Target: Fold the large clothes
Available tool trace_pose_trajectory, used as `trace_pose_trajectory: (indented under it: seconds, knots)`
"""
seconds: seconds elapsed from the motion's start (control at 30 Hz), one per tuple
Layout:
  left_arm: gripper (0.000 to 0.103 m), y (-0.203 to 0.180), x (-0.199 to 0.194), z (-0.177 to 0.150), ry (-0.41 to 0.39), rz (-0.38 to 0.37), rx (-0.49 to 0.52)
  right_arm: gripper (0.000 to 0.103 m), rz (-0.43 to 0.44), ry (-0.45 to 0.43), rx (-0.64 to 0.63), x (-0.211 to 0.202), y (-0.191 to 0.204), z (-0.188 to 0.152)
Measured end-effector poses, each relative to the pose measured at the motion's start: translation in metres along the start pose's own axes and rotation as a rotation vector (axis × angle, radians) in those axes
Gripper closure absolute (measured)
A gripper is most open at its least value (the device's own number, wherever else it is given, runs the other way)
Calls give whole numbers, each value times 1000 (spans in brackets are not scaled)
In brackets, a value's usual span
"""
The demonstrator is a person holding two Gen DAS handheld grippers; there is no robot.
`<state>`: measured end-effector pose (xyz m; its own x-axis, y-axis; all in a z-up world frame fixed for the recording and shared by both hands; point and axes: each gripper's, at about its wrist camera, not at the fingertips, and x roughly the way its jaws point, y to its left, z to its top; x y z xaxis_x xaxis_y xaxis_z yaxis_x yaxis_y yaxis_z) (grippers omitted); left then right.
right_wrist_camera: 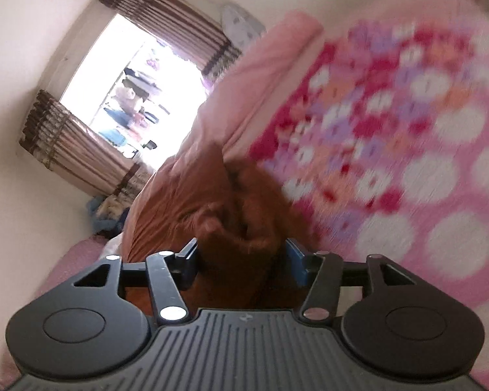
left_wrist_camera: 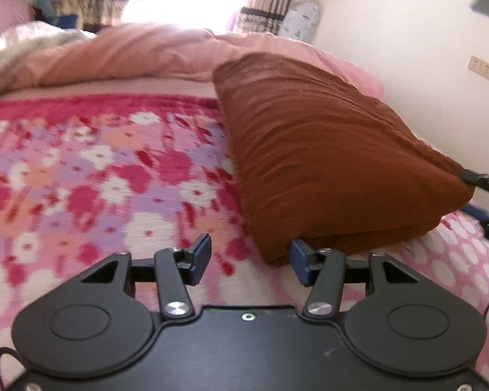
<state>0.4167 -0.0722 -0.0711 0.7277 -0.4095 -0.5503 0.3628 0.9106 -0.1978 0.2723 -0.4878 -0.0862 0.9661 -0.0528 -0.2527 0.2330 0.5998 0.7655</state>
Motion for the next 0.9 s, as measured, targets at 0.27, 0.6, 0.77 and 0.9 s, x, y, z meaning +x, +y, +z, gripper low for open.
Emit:
trace_pose_trajectory:
  seconds: [0.27, 0.6, 0.77, 0.9]
  knots:
    - [56, -29, -38, 27, -139, -149, -22, 50, -13, -134, -353, -40, 65, -1]
    - [53, -56, 44, 29, -18, -138, 47, 81, -137, 2, -422, 16, 58, -23]
    - [52, -61, 42, 31, -21, -129, 92, 82, -110, 2, -425, 21, 44, -35]
    - [49, -46, 18, 52, -73, -151, 81, 71, -71, 31, -434, 10, 57, -20]
